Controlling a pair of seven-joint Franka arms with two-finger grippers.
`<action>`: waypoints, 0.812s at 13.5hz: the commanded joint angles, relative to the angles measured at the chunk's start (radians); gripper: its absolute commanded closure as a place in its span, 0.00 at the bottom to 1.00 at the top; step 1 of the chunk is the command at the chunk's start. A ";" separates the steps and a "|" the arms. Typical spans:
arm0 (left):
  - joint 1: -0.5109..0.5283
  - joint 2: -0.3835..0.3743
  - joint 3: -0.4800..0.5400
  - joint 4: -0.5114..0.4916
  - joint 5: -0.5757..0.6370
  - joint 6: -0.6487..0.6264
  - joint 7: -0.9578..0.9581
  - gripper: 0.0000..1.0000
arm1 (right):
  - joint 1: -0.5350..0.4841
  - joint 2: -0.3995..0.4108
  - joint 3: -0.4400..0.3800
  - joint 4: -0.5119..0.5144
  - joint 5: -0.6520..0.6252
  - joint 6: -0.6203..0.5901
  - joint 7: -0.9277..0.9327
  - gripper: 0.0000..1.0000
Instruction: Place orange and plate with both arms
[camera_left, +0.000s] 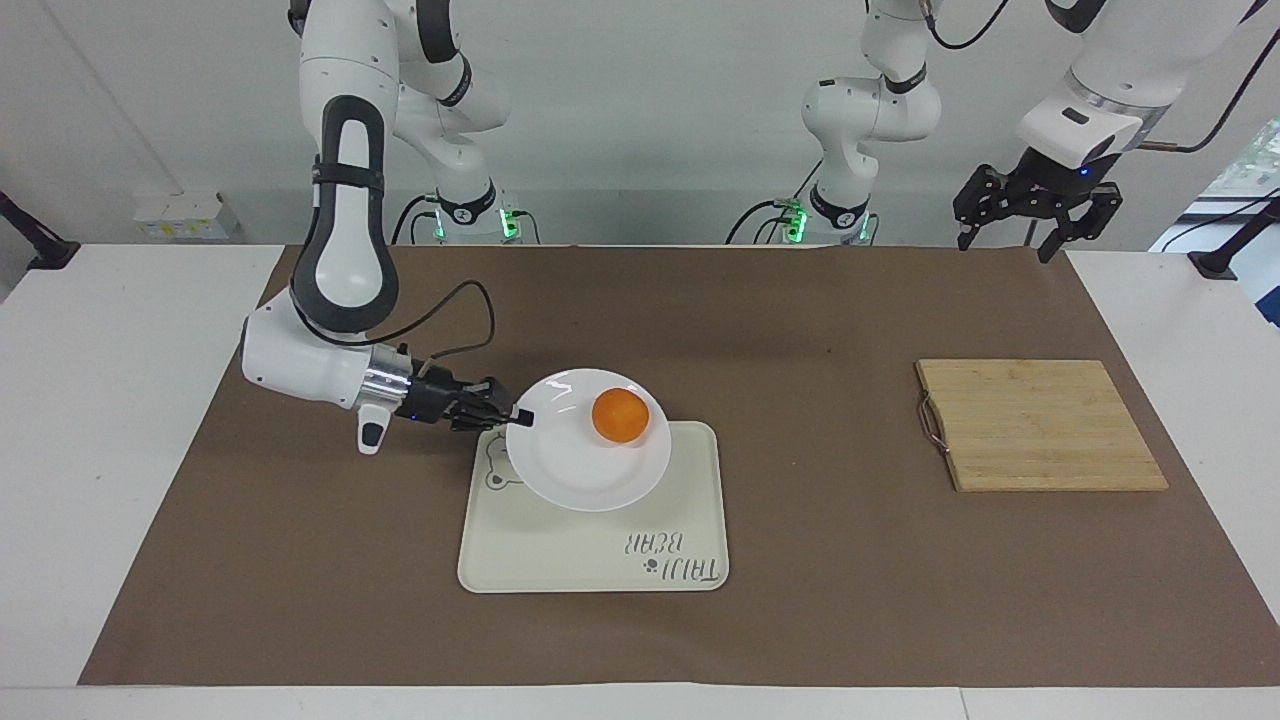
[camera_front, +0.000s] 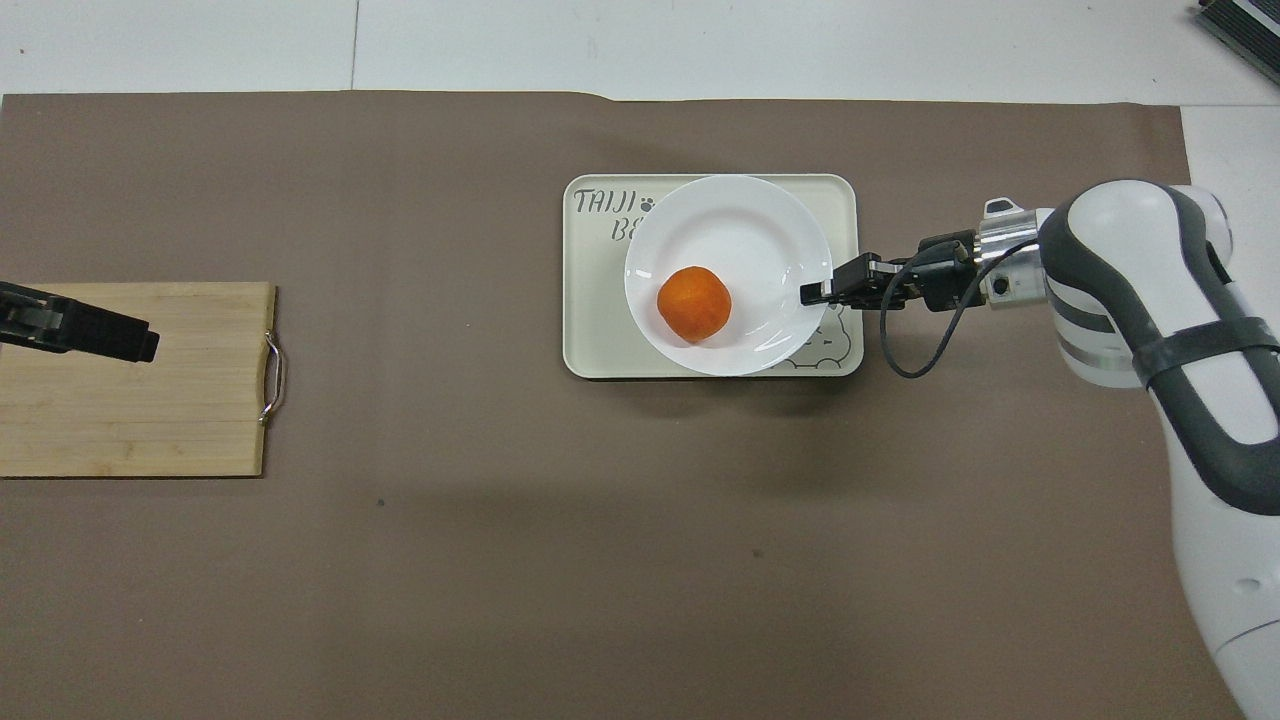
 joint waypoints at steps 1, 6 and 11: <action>0.010 -0.002 -0.005 0.015 0.010 -0.016 0.007 0.00 | -0.009 0.093 0.029 0.108 0.048 0.010 0.042 1.00; 0.010 -0.002 -0.005 0.015 0.009 -0.016 0.007 0.00 | -0.006 0.156 0.042 0.177 0.071 0.054 0.048 1.00; 0.010 -0.002 -0.005 0.015 0.010 -0.016 0.007 0.00 | -0.001 0.202 0.042 0.214 0.028 0.076 0.037 1.00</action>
